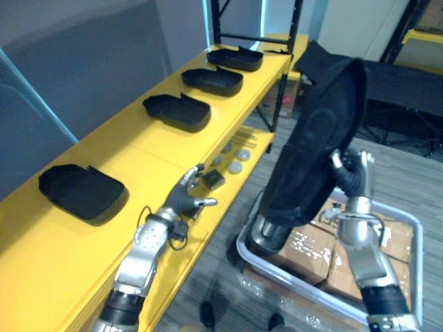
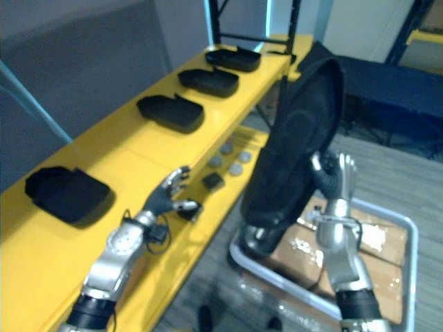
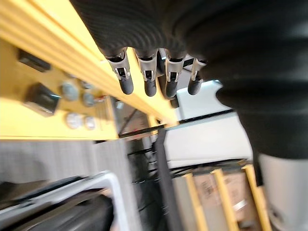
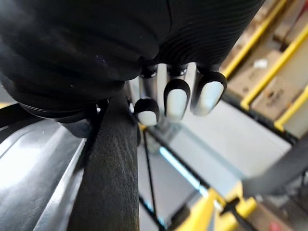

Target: Walk over and take plastic housings, then place them on the shelf

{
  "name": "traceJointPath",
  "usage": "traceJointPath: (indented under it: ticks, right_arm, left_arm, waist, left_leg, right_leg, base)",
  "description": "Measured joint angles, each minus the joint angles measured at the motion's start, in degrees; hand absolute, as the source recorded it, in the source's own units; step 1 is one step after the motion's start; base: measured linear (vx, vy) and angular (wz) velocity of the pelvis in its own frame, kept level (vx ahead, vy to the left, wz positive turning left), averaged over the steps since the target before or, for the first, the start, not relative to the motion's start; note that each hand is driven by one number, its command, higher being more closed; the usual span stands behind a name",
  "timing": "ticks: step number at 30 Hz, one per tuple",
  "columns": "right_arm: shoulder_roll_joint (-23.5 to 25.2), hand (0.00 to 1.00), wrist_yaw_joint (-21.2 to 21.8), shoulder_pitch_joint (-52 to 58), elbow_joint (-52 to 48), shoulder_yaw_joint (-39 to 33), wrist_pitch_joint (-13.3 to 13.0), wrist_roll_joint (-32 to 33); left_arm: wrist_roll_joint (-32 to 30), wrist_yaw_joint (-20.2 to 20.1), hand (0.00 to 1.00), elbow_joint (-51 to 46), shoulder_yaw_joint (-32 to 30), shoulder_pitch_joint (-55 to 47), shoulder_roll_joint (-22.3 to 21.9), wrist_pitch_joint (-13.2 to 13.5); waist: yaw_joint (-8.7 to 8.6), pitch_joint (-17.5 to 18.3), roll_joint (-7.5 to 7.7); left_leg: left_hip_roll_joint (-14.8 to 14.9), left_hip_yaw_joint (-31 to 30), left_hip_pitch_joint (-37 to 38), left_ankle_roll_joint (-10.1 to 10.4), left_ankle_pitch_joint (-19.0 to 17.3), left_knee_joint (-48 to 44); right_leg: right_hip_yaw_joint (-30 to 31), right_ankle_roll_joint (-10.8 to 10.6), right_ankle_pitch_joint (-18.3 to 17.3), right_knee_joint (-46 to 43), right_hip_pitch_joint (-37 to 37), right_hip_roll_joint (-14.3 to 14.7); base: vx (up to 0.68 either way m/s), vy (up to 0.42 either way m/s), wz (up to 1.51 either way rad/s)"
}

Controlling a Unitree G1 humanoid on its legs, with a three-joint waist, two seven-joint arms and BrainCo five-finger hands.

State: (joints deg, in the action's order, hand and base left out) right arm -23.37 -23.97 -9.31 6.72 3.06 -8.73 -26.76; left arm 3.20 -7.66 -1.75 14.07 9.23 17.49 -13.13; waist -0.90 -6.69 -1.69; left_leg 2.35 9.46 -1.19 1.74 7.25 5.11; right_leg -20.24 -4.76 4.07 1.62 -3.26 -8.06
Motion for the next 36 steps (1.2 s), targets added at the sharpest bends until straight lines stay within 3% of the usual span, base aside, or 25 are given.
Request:
traceJointPath:
  ticks: [4, 10, 17, 20, 25, 27, 36]
  right_arm:
    - [-0.19, 1.0, 1.63, 2.08, 4.04, 3.59, -1.62, -1.17]
    - [-0.3, 1.0, 4.56, 8.49, 6.96, 6.82, -2.9, -3.15]
    - [1.9, 1.0, 6.84, 11.61, 10.37, 10.71, -4.16, -4.93]
    - [2.43, 1.0, 6.88, 12.0, 10.54, 12.24, -4.53, -5.92]
    - [4.07, 1.0, 7.24, 12.19, 12.17, 12.46, -5.11, -8.16]
    - [4.15, 1.0, 7.92, 12.23, 12.98, 12.63, -5.11, -8.83]
    - [4.98, 1.0, 8.01, 13.13, 15.75, 13.92, -6.61, -12.32]
  left_arm:
    - [-2.1, 0.07, 0.0, 7.22, 5.03, -0.41, -0.04, -2.59]
    - [-1.93, 0.74, 0.0, 13.72, 6.45, -4.95, -0.37, -5.62]
    - [-0.06, 3.19, 0.0, 19.31, 7.26, -7.6, -2.29, -6.22]
    - [6.3, 5.35, 0.0, 20.04, 7.25, -7.57, -2.26, -6.24]
    - [21.95, 5.6, 0.0, 22.08, 7.24, -7.54, -2.34, -6.44]
    - [25.04, 6.13, 0.0, 22.08, 7.21, -7.52, -2.4, -6.38]
    - [26.13, 7.59, 0.0, 22.23, 5.8, -6.9, -2.92, -6.34]
  waist:
    - [0.05, 0.52, 0.89]
    - [-0.01, 0.4, 1.13]
    - [0.09, 0.09, 1.65]
    - [0.1, -0.22, 2.15]
    - [0.06, -0.34, 2.38]
    - [0.06, -0.34, 2.39]
    - [-0.02, -0.38, 2.61]
  left_leg:
    - [0.35, 0.11, -0.1, 0.07, 0.01, 0.01]
    - [0.44, 0.35, -0.14, 0.38, -0.2, 0.02]
    - [0.0, 0.34, -0.17, 0.3, -0.53, 0.02]
    - [-0.04, 0.32, -0.04, 0.37, -0.71, 0.01]
    - [-0.04, 0.32, 0.23, 0.35, -0.69, 0.01]
    - [-0.04, 0.28, 0.35, 0.37, -0.71, 0.01]
    - [0.09, 0.36, 1.6, 0.88, -1.29, 0.04]
  right_leg:
    - [0.19, 0.52, -0.34, 0.14, 0.15, 0.06]
    - [0.46, 0.1, -0.64, 0.13, 0.45, 0.38]
    - [0.4, -0.36, -0.96, 0.06, 0.43, 0.07]
    - [0.35, -0.43, -1.14, 0.06, 0.24, 0.04]
    - [0.24, -0.16, -1.21, 0.04, -0.08, 0.06]
    - [0.16, -0.31, -1.12, 0.04, -0.24, 0.11]
    - [0.16, -0.01, -1.85, 0.05, -1.37, 0.44]
  base:
    - [-0.01, -0.007, -0.02]
    - [-0.01, -0.001, -0.03]
    - [0.0, 0.0, 0.0]
    - [0.0, 0.0, 0.0]
    - [0.03, -0.004, 0.0]
    - [0.03, -0.004, 0.02]
    - [0.0, 0.0, 0.0]
